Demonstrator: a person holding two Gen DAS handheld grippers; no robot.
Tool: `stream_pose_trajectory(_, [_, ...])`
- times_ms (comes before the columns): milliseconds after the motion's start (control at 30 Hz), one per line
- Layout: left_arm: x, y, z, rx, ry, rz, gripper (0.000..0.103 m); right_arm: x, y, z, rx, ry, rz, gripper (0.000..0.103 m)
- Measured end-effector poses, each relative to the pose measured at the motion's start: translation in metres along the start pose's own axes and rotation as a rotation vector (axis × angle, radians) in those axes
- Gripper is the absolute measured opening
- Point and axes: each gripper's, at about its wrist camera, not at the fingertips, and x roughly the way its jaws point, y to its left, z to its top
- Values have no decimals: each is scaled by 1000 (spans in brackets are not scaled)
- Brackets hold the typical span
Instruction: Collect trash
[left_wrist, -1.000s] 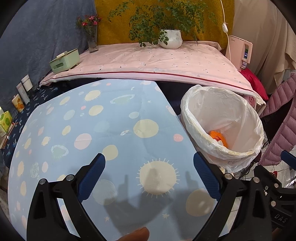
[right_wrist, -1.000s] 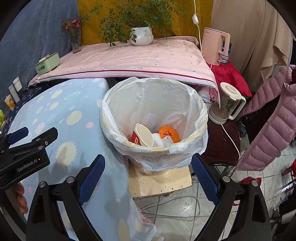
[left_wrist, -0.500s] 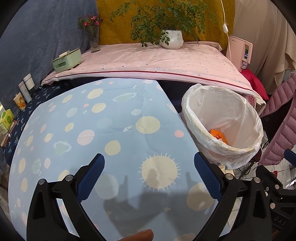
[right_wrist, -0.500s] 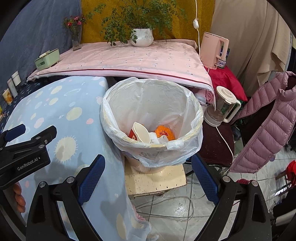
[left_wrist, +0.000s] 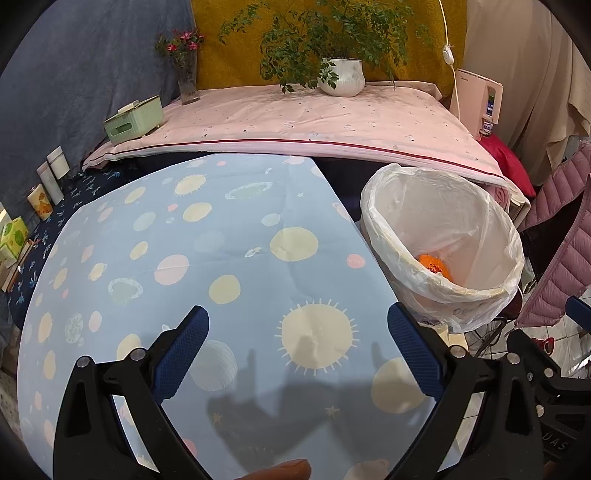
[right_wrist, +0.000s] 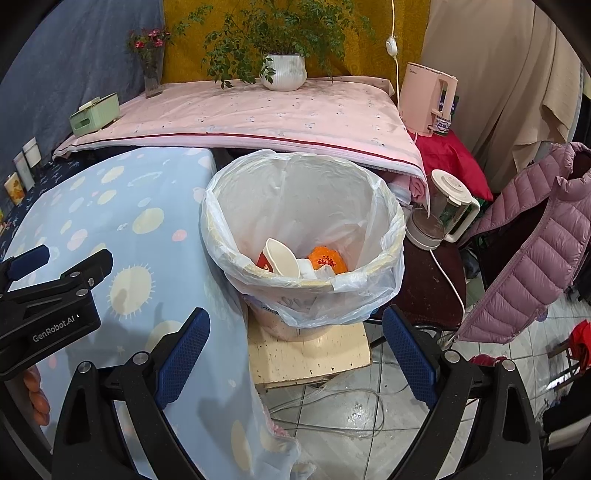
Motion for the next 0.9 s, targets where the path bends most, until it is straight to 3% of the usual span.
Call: stream_pose_trajectory(900, [-6, -5, -9, 2, 1, -7, 93, -1, 0, -7, 7, 5, -4, 90])
